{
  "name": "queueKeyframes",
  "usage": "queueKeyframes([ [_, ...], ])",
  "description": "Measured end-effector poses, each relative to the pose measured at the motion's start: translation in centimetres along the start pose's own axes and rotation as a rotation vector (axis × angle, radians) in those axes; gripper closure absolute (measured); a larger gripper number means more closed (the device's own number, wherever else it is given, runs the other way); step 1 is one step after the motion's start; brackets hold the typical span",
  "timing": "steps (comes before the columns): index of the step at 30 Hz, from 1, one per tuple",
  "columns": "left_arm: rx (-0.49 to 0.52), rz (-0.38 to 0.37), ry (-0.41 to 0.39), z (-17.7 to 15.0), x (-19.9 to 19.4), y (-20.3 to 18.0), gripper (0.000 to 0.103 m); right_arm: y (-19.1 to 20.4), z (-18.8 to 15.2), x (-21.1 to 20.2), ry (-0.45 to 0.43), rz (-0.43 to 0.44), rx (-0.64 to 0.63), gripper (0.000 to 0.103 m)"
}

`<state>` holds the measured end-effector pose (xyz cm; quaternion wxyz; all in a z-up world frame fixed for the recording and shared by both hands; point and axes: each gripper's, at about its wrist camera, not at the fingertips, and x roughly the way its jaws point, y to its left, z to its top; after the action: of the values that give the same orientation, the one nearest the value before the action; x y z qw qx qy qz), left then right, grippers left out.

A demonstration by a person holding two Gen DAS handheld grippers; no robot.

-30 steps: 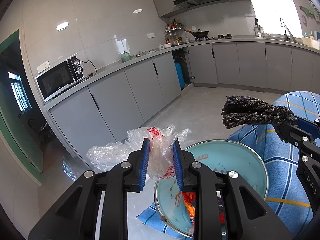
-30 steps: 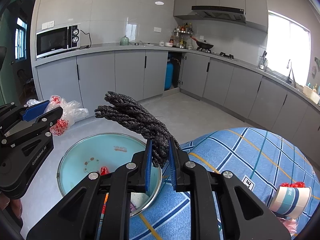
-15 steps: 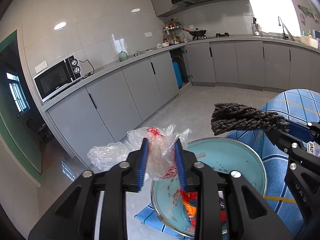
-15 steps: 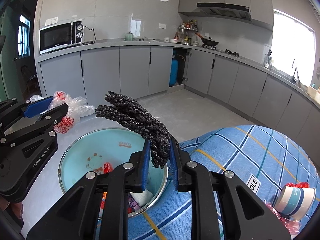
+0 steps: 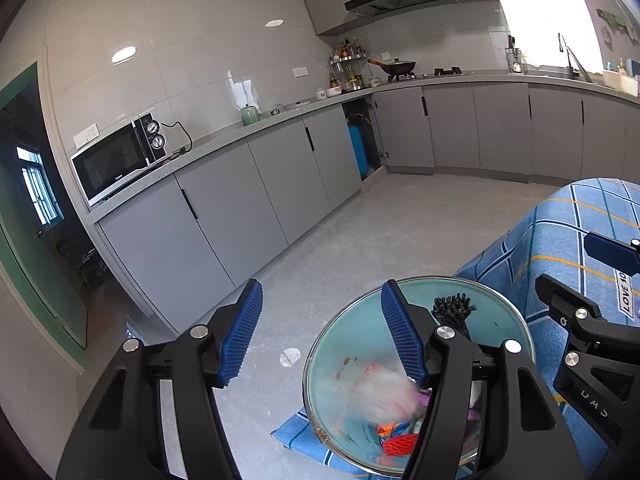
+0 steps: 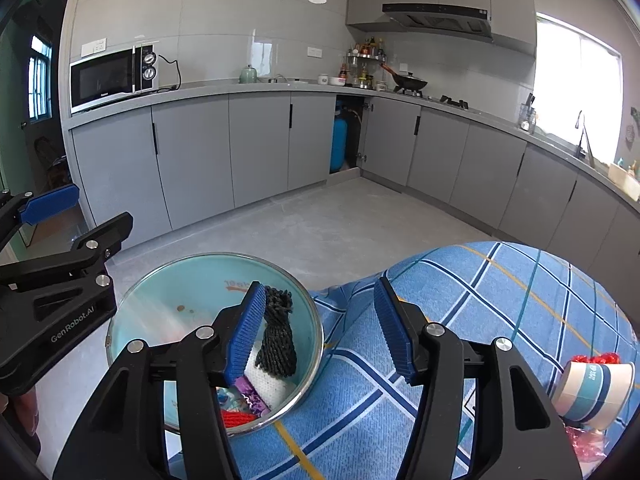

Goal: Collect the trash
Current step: 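Open the left gripper to drop the bag while the right gripper drops the rope, then move both open grippers back over the table toward the remaining trash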

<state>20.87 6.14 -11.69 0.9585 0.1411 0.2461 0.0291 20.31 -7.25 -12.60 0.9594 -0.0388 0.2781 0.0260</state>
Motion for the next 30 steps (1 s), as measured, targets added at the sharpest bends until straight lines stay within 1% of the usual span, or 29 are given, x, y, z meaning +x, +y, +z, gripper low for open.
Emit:
queueKeyframes([
  [15,0.001,0.003,-0.003,0.2,-0.3,-0.2,0.039,-0.1,-0.3,-0.4,-0.002,-0.013,0.008,0.042],
  [16,0.000,0.003,-0.003,0.1,-0.3,-0.2,0.038,-0.2,-0.3,-0.5,-0.002,-0.015,0.009,0.042],
  [19,-0.005,0.013,-0.008,0.1,-0.5,-0.2,0.027,-0.4,-0.4,-1.0,-0.003,-0.020,0.012,0.041],
  [22,-0.003,0.007,-0.012,0.1,-0.8,-0.2,0.026,-0.7,-0.6,-1.6,-0.004,-0.030,0.015,0.040],
  [26,0.004,-0.006,-0.019,0.0,-1.5,-0.8,0.026,-1.9,-1.3,-3.3,-0.009,-0.066,0.025,0.039],
  [28,0.011,-0.018,-0.025,0.0,-2.0,-1.4,0.025,-2.7,-1.7,-4.2,-0.015,-0.090,0.036,0.033],
  [30,0.026,-0.035,-0.031,-0.1,-2.6,-2.3,0.024,-4.0,-2.5,-5.6,-0.018,-0.112,0.054,0.032],
])
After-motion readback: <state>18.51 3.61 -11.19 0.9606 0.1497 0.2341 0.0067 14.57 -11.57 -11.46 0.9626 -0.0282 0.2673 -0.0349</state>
